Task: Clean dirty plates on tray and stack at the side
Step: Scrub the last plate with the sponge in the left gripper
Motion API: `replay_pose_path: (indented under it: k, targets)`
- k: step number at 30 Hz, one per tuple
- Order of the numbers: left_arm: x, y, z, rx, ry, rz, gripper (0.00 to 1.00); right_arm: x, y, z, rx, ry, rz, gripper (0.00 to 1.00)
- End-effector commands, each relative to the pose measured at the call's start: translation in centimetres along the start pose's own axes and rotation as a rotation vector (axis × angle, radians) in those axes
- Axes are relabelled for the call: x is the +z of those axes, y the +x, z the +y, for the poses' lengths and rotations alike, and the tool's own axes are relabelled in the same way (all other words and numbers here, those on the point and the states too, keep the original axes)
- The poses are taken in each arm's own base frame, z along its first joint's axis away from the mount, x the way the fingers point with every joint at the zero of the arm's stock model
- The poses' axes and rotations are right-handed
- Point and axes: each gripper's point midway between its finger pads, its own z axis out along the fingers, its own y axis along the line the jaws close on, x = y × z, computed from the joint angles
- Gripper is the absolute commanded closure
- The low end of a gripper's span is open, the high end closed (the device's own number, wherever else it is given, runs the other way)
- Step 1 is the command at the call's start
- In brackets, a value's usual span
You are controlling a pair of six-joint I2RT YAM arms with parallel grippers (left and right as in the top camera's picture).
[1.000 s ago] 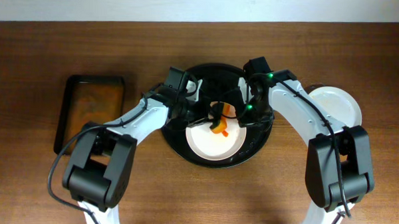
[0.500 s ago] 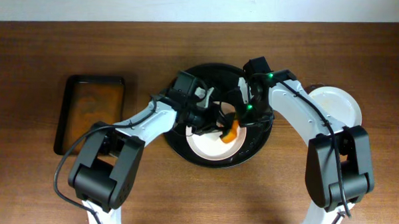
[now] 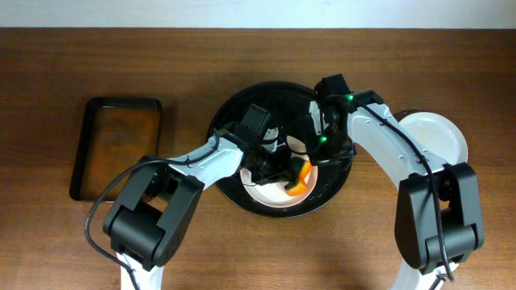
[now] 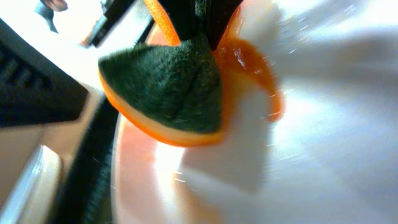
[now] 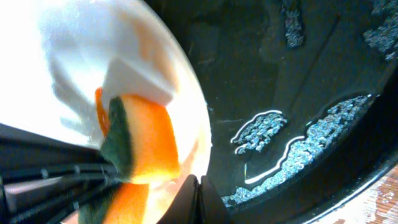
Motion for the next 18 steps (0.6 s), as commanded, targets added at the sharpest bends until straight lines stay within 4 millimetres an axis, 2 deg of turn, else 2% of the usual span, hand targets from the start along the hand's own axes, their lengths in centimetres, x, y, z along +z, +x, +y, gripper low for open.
replay_pose_path:
  k: [1,5,11,16,18]
  targets:
    - [-1.0,-2.7,4.2,-0.053,-0.160,-0.120,0.99,-0.8,-0.2,0.5,-0.011,-0.011,-0.017,0.96]
    - [-2.5,-4.2,5.8,-0.093,-0.161,-0.153,0.99,-0.8,0.0,0.5,-0.010,-0.011,-0.009,0.96]
    - [-3.2,-4.7,6.1,-0.055,-0.163,-0.165,0.99,-0.8,-0.1,0.7,-0.011,-0.022,-0.013,0.96]
    - [-3.3,-4.7,6.7,-0.060,-0.196,-0.169,0.99,-1.2,-2.6,3.8,-0.041,-0.203,-0.110,0.96]
    - [-3.2,-4.5,6.8,-0.063,-0.199,-0.164,0.99,-1.0,-3.2,4.3,-0.024,-0.232,-0.125,0.96]
